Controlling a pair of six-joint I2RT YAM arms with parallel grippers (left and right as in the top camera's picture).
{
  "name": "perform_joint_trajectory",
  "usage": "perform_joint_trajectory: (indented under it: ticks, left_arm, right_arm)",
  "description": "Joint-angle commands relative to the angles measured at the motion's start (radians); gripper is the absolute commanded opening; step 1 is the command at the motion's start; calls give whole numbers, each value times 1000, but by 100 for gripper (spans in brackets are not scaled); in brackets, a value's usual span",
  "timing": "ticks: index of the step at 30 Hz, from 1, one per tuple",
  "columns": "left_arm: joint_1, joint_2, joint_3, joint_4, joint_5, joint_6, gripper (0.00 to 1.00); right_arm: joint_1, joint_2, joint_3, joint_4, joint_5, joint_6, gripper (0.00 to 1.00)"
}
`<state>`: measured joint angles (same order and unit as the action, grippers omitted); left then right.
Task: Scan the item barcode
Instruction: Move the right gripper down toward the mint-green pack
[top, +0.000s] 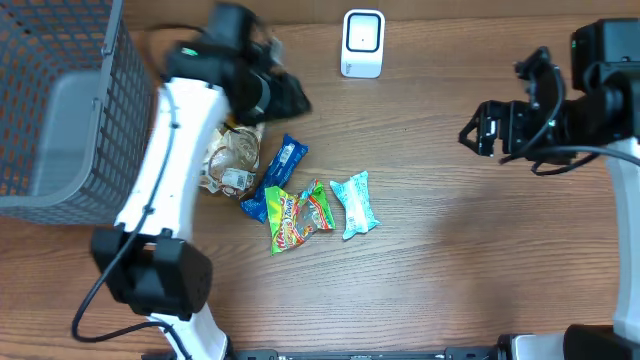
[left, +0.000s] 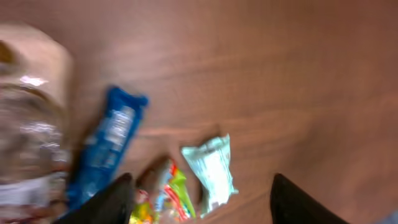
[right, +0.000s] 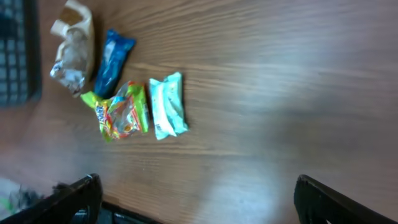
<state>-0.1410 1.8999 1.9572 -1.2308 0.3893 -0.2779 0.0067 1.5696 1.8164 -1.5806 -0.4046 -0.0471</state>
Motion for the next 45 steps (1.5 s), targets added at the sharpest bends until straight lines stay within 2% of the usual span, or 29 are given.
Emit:
perform_joint_trajectory:
  ticks: [1,4,9,12,14,23,45]
  left_arm:
    - [31,-16,96,-28,-3,47,67]
    - [55,-16,118,-37,-5,47,76]
    - [69,-15,117,-39,-35,46,83]
    - [68,-15,116,-39,-42,46,95]
    - [68,-15,113,-40,-42,46,100]
    - [69,-15,111,-40,-42,47,100]
    - [69,-15,111,-40,-42,46,100]
  right_arm:
    - [20,15,-94,58,-95,-121,98]
    - [50,15,-199,163,-95,-122,98]
    - [123,16,-355,370,-88,-121,95]
    - [171,40,-410,479,-47,-110,95]
    - [201,79,-413,512,-39,-110,95]
    - [301,259,-413,567,-42,-106,94]
    - [325,443,-417,690,-137,-47,92]
